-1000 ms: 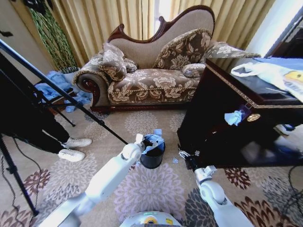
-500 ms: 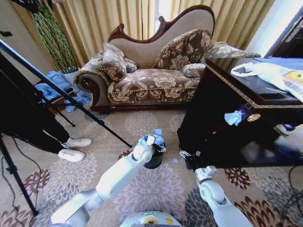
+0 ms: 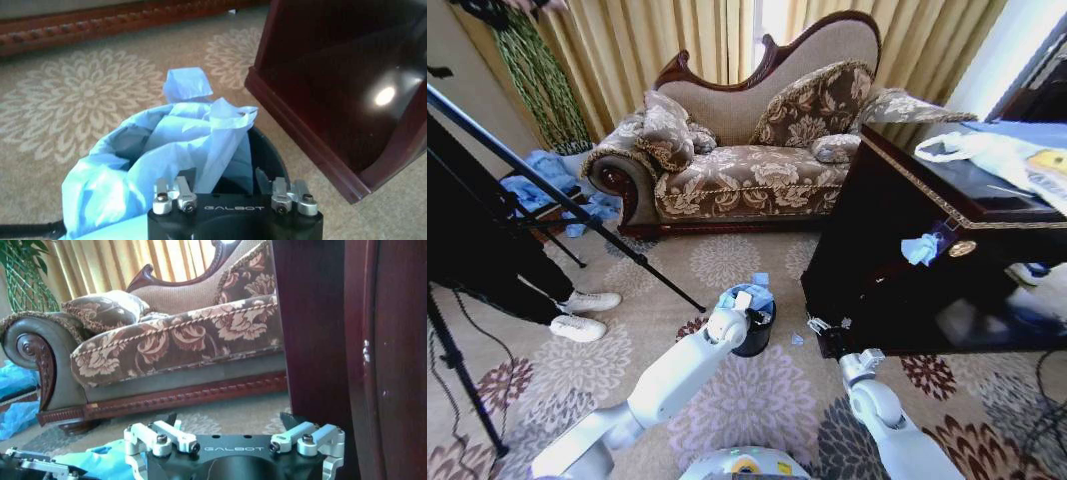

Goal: Place a garbage bag over the trash bin.

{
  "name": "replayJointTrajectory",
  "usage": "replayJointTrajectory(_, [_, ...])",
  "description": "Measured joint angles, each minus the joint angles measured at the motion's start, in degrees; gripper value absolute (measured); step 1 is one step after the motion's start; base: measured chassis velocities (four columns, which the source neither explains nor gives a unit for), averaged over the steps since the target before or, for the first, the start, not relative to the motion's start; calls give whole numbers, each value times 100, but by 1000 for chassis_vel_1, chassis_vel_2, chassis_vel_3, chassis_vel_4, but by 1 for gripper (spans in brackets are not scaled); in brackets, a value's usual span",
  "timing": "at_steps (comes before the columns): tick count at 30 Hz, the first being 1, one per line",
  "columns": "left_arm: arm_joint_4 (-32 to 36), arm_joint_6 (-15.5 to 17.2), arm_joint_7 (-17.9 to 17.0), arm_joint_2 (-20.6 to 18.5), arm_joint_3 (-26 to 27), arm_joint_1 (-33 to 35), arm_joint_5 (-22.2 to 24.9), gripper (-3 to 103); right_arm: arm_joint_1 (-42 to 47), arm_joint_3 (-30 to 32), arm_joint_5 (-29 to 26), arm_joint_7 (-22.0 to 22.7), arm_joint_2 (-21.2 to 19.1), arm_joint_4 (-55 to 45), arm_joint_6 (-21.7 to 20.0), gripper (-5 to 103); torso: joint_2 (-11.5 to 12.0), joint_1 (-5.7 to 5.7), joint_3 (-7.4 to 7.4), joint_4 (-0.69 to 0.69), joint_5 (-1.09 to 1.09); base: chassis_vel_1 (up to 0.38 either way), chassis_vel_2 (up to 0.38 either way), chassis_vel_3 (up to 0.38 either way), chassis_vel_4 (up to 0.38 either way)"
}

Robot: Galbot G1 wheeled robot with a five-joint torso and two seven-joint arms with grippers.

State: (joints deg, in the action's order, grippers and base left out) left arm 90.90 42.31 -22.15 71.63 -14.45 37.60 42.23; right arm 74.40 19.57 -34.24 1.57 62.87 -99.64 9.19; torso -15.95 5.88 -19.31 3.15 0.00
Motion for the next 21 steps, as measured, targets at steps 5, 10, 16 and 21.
replayJointTrajectory(5, [-115,-7,2,6,31,89,-21,43,-18,-23,9,0,-14,69,0,100,0,0,0,0,0,0,0,0,0])
replayJointTrajectory(10, [-151,-64,13,25,40,88,-28,17,-48,-26,18,5,-25,186,7,100,0,0,0,0,0,0,0,0,0])
replayJointTrajectory(16, [-172,-121,16,42,121,73,-54,1,-80,-19,33,52,-15,333,41,100,0,0,0,0,0,0,0,0,0])
replayJointTrajectory(21, [-189,-203,28,36,158,135,-114,0,-82,-24,33,82,-25,338,43,100,0,0,0,0,0,0,0,0,0])
